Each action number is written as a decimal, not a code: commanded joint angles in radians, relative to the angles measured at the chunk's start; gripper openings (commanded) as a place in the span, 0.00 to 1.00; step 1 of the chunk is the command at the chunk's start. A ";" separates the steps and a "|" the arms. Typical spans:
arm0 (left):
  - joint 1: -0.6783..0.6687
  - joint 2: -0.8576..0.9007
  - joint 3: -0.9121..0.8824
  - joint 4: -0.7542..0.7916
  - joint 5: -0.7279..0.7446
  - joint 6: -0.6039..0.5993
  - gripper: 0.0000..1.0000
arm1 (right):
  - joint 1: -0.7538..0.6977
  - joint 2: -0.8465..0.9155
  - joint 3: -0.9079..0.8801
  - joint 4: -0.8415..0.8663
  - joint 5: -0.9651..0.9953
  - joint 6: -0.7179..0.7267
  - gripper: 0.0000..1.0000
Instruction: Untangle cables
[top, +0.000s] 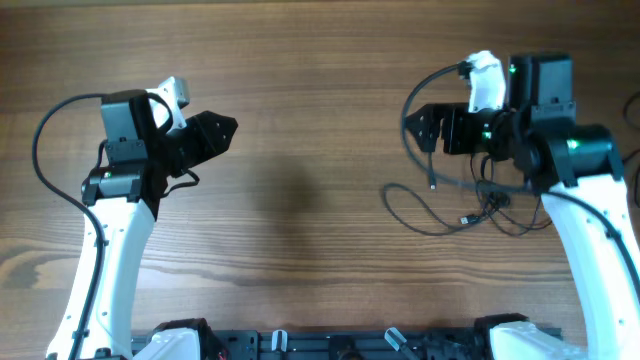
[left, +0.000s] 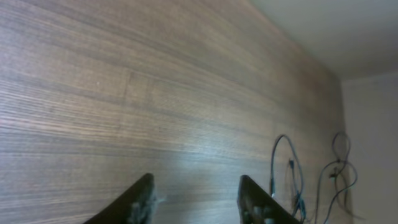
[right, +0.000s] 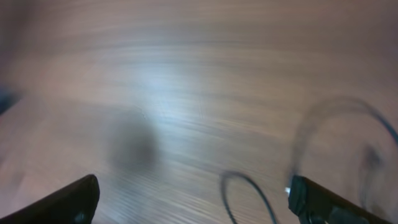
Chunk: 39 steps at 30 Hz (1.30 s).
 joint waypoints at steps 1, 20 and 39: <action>-0.003 0.004 0.003 -0.020 -0.012 0.016 0.63 | -0.013 0.082 0.007 -0.103 0.417 0.413 1.00; -0.003 0.004 0.003 -0.056 -0.019 0.016 1.00 | -0.084 0.515 -0.486 0.457 -0.113 0.441 0.34; -0.003 0.004 0.003 -0.068 -0.019 0.016 1.00 | -0.363 0.102 -0.378 0.113 0.244 0.277 1.00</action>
